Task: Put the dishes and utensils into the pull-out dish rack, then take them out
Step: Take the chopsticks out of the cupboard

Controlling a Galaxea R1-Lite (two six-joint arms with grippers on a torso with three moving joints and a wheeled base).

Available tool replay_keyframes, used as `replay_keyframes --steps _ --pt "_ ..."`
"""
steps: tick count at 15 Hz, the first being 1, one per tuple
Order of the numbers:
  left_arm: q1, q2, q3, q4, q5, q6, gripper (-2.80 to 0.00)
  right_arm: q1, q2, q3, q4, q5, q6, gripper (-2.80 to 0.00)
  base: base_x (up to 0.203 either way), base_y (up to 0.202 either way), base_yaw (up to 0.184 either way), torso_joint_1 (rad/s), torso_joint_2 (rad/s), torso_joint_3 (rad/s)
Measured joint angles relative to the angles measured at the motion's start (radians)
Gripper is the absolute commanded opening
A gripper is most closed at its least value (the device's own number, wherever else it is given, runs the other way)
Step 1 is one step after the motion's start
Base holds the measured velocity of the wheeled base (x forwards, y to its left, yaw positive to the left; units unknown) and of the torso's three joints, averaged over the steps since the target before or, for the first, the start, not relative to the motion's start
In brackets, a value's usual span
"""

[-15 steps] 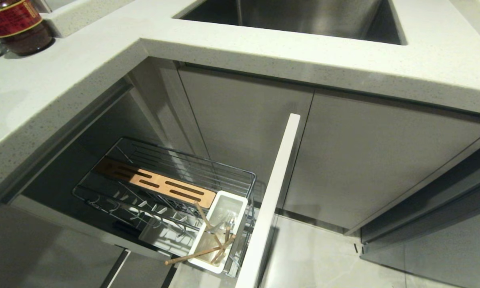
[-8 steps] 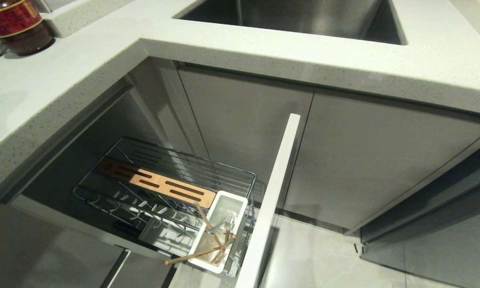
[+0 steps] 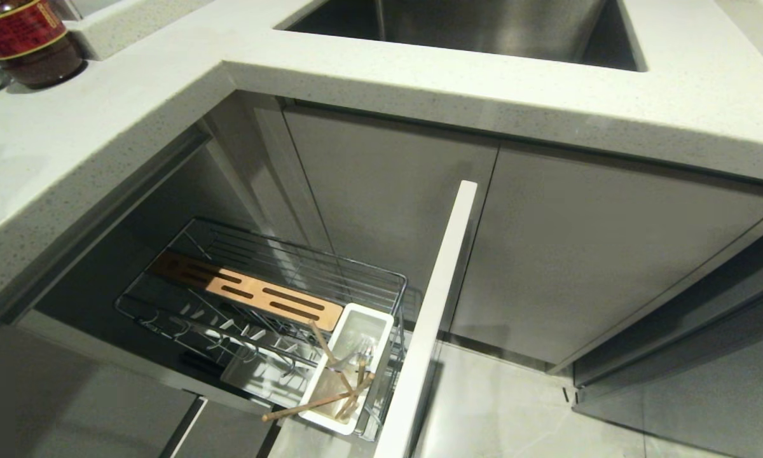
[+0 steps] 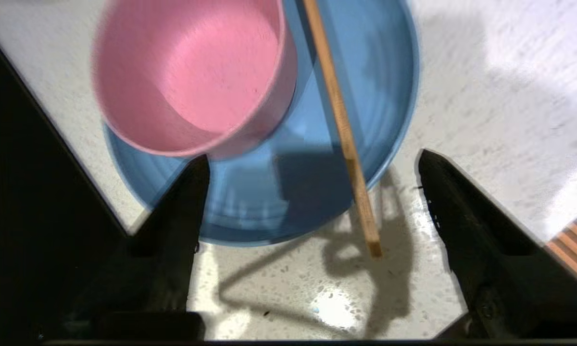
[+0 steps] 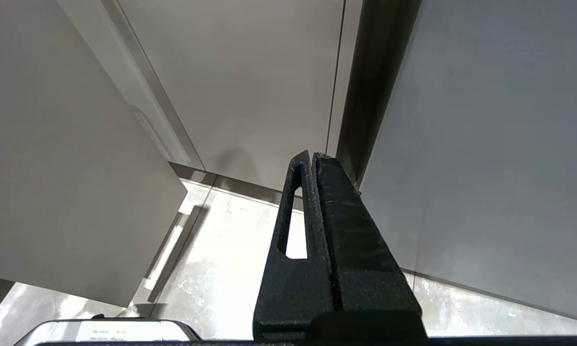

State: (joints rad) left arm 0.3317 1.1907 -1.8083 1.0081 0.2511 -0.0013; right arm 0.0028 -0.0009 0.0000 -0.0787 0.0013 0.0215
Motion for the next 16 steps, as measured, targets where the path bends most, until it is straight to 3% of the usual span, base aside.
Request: replay_keyframes --steps 2,5,10,13,16 --pt "-0.017 -0.048 0.010 -0.052 -0.001 -0.023 -2.80 0.000 0.000 0.000 0.000 0.000 0.000 -2.80 0.000 0.000 0.000 0.000 0.00 0.000" --pt "-0.099 -0.122 0.029 -0.159 -0.003 -0.088 -2.80 0.000 0.000 0.000 0.000 0.000 0.000 -2.80 0.000 0.000 0.000 0.000 0.00 0.000" --pt "-0.308 -0.154 0.029 -0.288 -0.095 -0.337 -2.80 0.000 0.000 0.000 0.000 0.000 0.000 -2.80 0.000 0.000 0.000 0.000 0.00 0.000" --pt "-0.463 -0.126 0.030 -0.245 -0.170 -0.449 -2.80 0.000 0.000 0.000 0.000 0.000 0.000 -2.80 0.000 0.000 0.000 0.000 0.00 0.000" --pt "-0.637 -0.068 0.032 -0.112 -0.254 -0.463 -2.80 0.000 0.000 0.000 0.000 0.000 0.000 -2.80 0.000 0.000 0.000 0.000 0.00 0.000"
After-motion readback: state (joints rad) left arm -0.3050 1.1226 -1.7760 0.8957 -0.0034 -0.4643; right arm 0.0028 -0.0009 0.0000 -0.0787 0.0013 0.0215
